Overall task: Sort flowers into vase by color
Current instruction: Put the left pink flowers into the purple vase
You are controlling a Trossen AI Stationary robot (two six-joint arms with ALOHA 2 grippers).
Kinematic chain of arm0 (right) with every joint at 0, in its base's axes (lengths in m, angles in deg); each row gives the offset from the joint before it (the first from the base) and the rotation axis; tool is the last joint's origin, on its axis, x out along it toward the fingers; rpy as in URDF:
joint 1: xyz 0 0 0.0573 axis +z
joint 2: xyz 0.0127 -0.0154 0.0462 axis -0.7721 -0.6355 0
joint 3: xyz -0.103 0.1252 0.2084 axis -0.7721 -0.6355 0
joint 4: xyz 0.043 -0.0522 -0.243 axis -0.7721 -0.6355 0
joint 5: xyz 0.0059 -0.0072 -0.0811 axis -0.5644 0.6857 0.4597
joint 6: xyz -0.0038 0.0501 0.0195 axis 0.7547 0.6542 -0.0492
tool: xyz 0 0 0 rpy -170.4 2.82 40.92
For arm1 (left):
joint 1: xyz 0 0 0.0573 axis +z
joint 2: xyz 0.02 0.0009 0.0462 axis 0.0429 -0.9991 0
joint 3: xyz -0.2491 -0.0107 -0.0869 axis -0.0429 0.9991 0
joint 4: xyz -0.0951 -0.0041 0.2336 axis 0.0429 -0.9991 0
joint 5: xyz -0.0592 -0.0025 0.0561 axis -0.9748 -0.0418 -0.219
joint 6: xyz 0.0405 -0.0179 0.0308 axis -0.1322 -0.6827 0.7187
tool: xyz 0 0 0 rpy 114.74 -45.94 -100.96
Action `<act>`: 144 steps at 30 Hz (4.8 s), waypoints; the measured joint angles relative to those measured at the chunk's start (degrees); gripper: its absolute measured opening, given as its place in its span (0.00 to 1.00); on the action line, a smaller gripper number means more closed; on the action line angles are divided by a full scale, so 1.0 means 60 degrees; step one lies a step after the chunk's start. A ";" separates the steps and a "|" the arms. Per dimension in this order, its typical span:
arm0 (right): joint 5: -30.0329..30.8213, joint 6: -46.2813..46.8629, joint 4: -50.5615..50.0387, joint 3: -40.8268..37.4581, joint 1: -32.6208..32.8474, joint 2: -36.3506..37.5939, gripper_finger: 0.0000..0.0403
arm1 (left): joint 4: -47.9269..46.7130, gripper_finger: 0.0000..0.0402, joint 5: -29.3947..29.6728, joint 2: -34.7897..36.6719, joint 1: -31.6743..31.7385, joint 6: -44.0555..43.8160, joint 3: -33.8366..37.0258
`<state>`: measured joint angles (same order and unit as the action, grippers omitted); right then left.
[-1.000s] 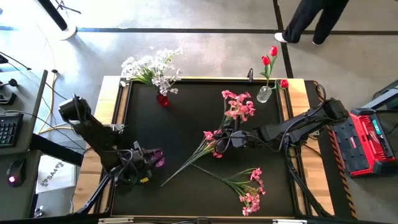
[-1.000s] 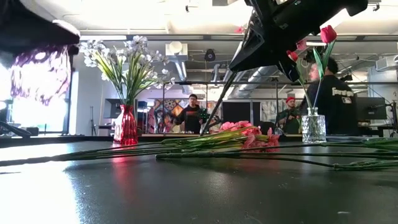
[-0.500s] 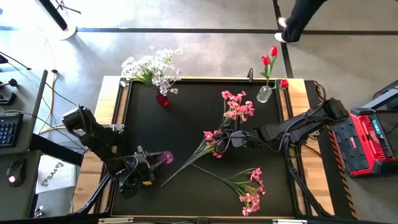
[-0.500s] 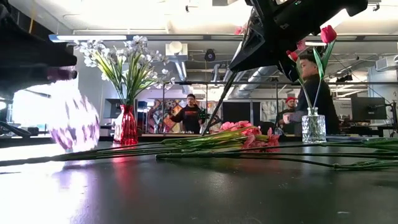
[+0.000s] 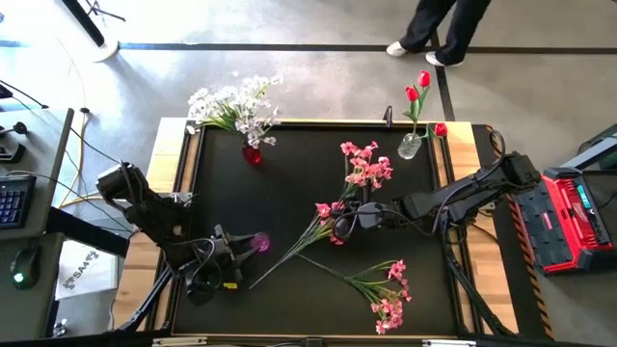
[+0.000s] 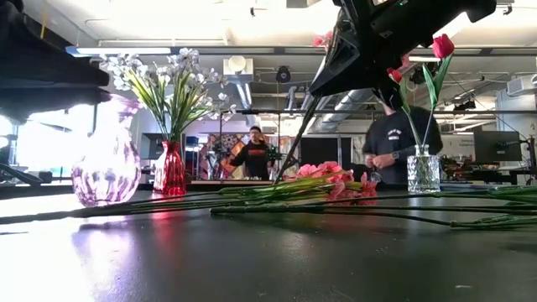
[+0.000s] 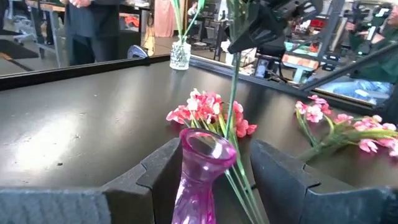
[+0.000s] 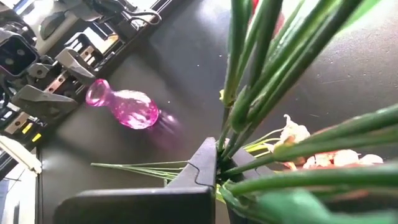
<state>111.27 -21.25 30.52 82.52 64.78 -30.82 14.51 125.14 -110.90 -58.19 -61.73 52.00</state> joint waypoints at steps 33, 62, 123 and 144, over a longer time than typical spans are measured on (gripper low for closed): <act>0.0394 -0.1568 0.1641 0.0000 0.0251 0.0004 0.00 | -0.0216 0.44 -0.2474 0.4894 0.1742 0.4199 0.0000; -0.2395 -0.3731 0.4947 0.0004 -0.0623 0.0004 0.00 | -0.0745 0.44 -1.1222 0.2200 0.6823 0.5054 -0.3636; -0.2802 -0.5779 0.4415 0.4126 -0.0148 -0.2694 0.39 | 0.5145 0.00 -0.8166 0.5821 0.3999 0.9136 0.1155; -0.3026 -0.6725 0.2801 0.6022 -0.0308 -0.3187 0.03 | 0.4655 0.01 -0.8405 0.5821 0.3873 0.8346 0.1151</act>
<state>93.12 -61.61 47.32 118.64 62.93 -49.95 42.45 74.71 -75.97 -34.95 -11.65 58.90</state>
